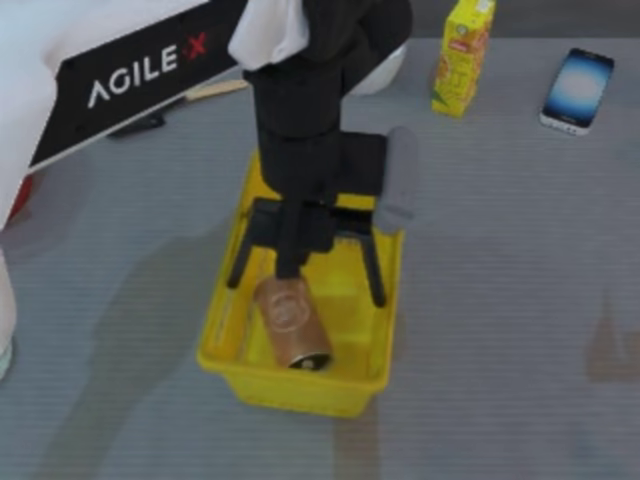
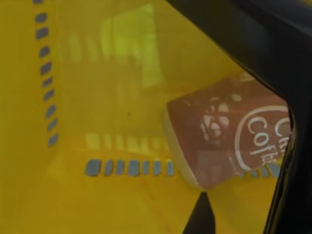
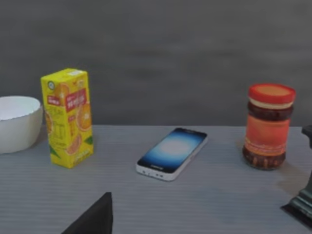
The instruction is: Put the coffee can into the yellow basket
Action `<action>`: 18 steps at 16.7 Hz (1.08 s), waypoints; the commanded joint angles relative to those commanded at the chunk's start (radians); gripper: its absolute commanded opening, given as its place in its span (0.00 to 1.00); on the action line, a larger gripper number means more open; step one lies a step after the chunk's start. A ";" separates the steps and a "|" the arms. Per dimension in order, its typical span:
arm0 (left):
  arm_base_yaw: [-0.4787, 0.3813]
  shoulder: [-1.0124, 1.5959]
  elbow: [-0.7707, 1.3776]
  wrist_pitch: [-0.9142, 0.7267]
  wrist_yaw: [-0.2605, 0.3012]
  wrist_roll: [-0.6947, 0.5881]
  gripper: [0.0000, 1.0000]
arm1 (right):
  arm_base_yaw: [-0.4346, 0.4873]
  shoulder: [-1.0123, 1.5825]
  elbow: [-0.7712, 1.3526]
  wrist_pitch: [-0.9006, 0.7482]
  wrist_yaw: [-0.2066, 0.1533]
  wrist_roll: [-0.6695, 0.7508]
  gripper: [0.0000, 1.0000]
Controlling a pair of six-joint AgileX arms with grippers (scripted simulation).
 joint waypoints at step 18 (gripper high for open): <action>0.058 -0.025 0.160 -0.187 0.000 0.039 0.00 | 0.000 0.000 0.000 0.000 0.000 0.000 1.00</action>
